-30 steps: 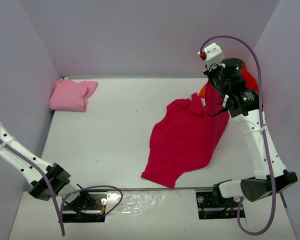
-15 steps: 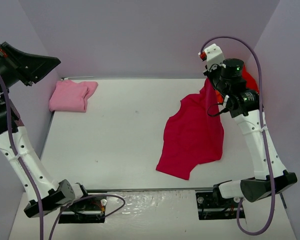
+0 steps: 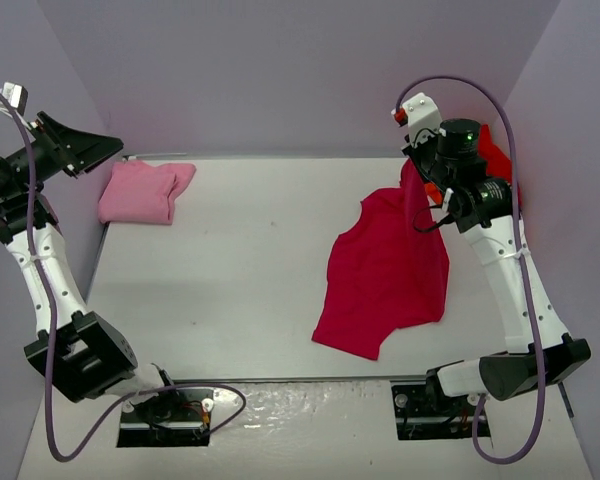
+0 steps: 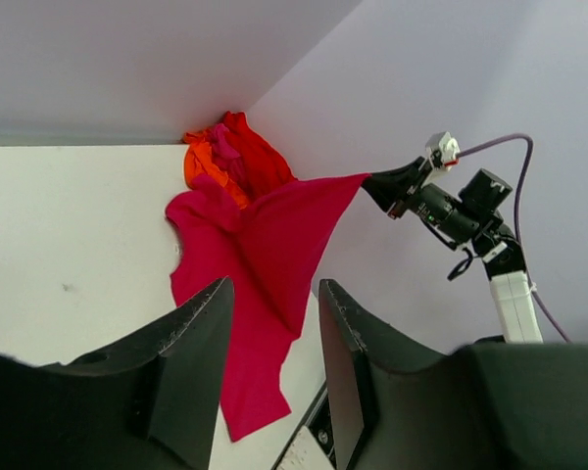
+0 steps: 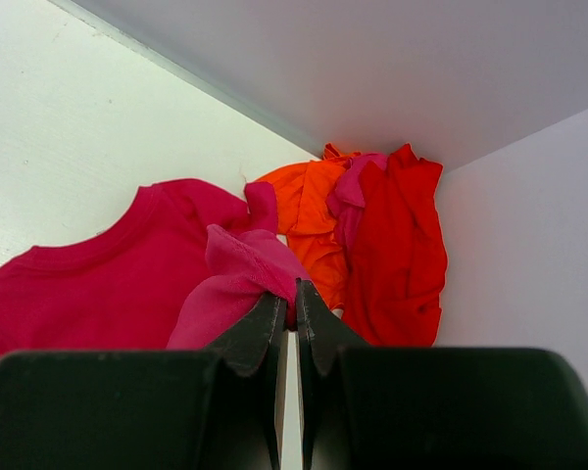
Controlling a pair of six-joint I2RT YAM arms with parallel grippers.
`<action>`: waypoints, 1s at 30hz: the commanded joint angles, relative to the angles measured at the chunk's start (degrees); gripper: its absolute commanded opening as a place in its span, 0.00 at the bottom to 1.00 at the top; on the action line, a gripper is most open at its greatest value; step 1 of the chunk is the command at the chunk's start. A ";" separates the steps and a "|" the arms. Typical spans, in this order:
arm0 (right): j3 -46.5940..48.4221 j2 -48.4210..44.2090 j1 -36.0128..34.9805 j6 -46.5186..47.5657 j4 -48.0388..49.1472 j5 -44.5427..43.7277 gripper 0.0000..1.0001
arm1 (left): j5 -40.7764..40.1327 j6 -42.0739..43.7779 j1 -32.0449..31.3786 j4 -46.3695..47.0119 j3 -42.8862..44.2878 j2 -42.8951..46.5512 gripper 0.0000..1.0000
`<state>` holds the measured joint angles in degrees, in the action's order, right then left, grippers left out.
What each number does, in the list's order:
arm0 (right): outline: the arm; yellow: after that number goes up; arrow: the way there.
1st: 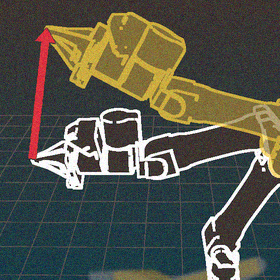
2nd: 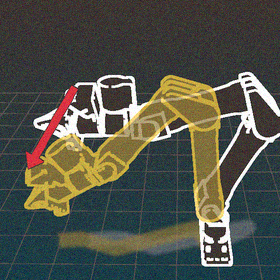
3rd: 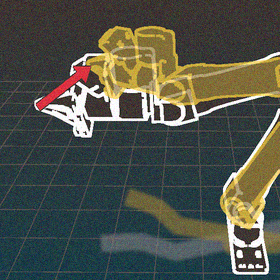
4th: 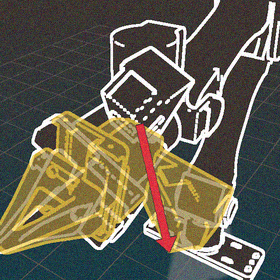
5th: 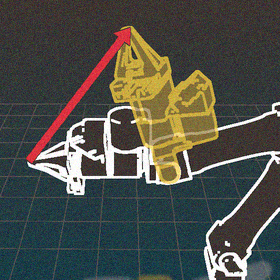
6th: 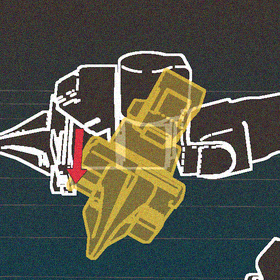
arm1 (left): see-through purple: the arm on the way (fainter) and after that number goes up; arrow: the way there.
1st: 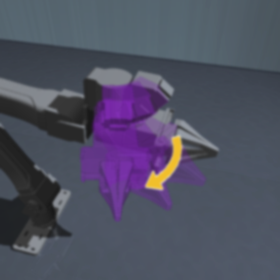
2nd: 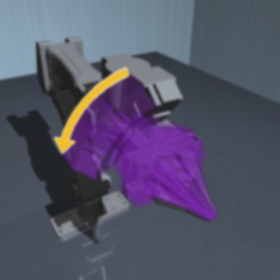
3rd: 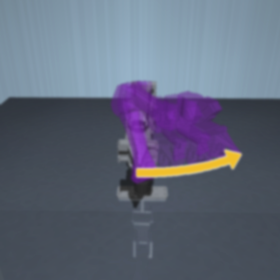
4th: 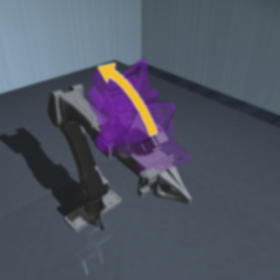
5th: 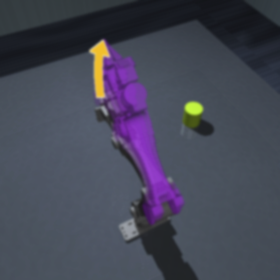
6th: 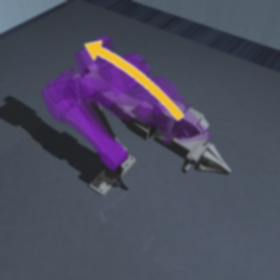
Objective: Fold and stack the t-shirts
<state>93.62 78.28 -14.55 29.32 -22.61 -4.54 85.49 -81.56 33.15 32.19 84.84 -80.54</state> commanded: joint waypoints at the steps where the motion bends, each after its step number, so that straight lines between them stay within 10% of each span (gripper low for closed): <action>1: 0.05 -0.60 0.40 -0.49 3.43 0.49 0.00 | 9.94 -4.69 -1.89 8.60 5.92 -0.09 0.38; 10: 1.39 0.13 0.40 -0.96 3.44 0.89 0.00 | 7.32 -4.90 -3.71 6.18 28.10 -0.06 0.49; 18: 1.60 0.06 0.40 -1.34 3.38 1.51 0.00 | -1.96 -0.81 -2.85 -19.20 63.73 -10.42 0.56; 20: 1.43 -0.17 0.40 -1.46 3.36 1.57 0.00 | -5.94 -10.10 -3.07 -14.72 59.95 -8.90 0.56; 23: -0.09 -1.14 0.48 -1.22 3.52 1.67 0.00 | -7.90 -2.88 -3.65 -30.38 52.83 -4.91 0.56; 30: -0.97 -2.54 0.48 -1.20 3.66 2.43 0.01 | -5.93 0.05 -14.24 -31.43 34.44 1.41 0.57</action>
<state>92.26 78.50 -14.55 28.51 -23.20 -3.07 80.27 -83.05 23.74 6.33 127.28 -79.75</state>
